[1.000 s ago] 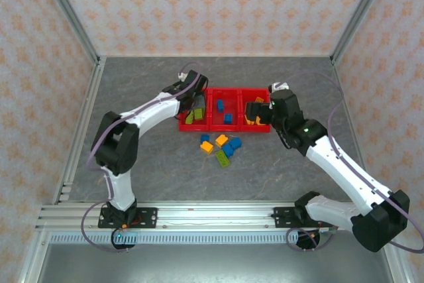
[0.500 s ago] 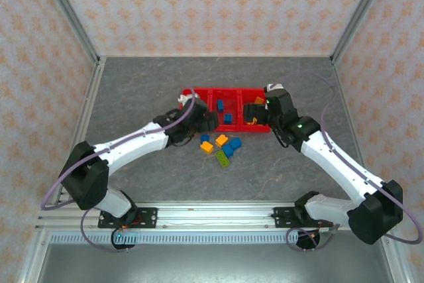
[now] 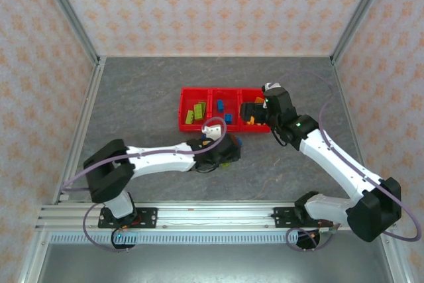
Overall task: Sort the legos into containers by color
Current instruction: Pick up the lego from the middle-left of the table.
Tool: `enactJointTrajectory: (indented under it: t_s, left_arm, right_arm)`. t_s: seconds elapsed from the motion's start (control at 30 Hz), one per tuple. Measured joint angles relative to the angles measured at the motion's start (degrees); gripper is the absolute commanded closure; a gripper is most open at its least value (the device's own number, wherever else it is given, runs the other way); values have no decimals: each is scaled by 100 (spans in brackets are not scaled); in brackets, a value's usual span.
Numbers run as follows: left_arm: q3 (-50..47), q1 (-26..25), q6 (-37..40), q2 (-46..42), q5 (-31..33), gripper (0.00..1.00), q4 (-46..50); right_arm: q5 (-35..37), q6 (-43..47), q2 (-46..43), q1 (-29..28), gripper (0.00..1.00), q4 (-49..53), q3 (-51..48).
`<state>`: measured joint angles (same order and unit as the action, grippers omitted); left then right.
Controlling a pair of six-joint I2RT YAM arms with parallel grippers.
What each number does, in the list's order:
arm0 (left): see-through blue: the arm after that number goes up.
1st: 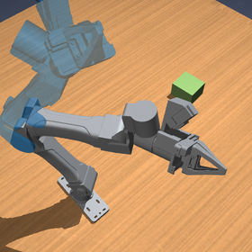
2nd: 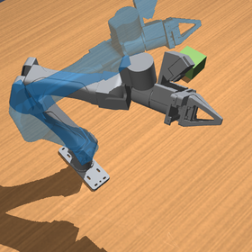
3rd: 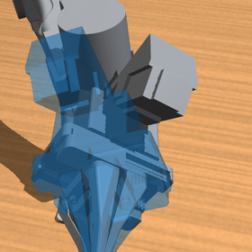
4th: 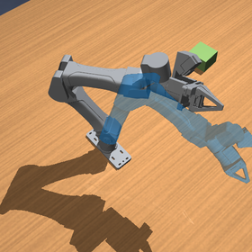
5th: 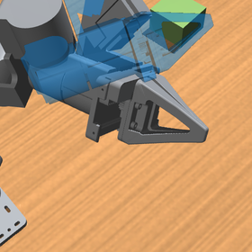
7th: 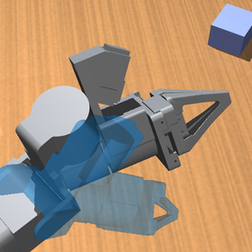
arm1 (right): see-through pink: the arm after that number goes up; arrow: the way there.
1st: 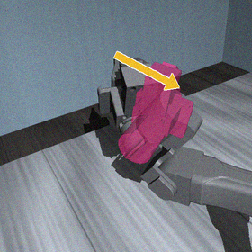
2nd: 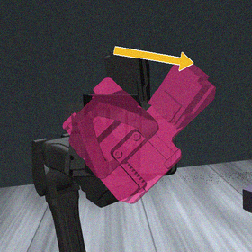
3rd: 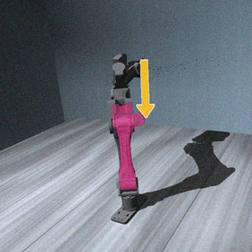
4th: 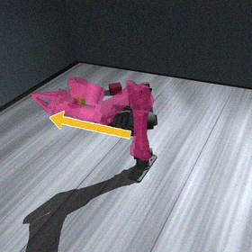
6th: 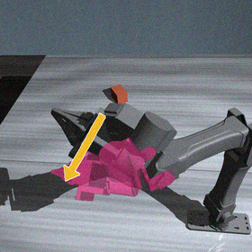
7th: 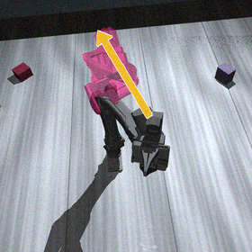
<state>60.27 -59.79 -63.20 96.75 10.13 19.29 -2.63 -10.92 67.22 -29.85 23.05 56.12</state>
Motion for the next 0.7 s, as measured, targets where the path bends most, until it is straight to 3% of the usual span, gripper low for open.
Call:
enactJointTrajectory:
  t_s: [0.4, 0.7]
  left_arm:
    - [710, -221, -367, 925, 323, 31, 750]
    - [852, -284, -402, 1305, 407, 36, 1012]
  right_arm:
    - [26, 2, -186, 0, 0, -17, -11]
    - [24, 2, -186, 0, 0, -44, -20]
